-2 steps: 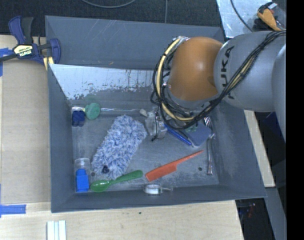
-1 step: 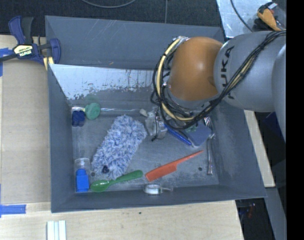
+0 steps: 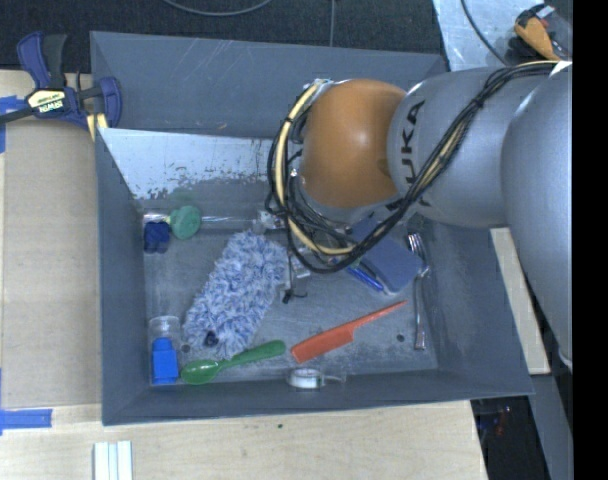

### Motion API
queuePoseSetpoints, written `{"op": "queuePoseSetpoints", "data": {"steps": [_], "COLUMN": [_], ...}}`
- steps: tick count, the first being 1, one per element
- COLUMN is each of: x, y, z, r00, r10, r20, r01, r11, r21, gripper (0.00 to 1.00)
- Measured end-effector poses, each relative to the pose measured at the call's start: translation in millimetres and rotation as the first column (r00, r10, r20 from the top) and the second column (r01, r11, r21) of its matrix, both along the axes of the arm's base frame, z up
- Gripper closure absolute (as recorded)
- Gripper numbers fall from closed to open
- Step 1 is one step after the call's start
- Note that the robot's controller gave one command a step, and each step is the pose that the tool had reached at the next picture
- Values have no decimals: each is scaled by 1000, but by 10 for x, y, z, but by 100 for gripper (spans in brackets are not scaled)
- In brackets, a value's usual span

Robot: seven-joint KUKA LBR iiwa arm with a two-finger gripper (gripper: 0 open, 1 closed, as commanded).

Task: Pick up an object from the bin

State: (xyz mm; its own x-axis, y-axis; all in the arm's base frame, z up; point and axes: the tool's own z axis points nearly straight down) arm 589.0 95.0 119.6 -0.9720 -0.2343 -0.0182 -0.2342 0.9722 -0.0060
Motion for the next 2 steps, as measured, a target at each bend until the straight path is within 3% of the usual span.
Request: {"op": "queuePoseSetpoints", "data": {"steps": [1,2], "x": [5,184], "y": [-16,434], "z": [4,112], "r00": [1000,998], "r10": [-2,66], "r20": [1,7], "r01": [2,-66], "r11": [1000,998], "r21": [-1,-1], "gripper": [0,0]}}
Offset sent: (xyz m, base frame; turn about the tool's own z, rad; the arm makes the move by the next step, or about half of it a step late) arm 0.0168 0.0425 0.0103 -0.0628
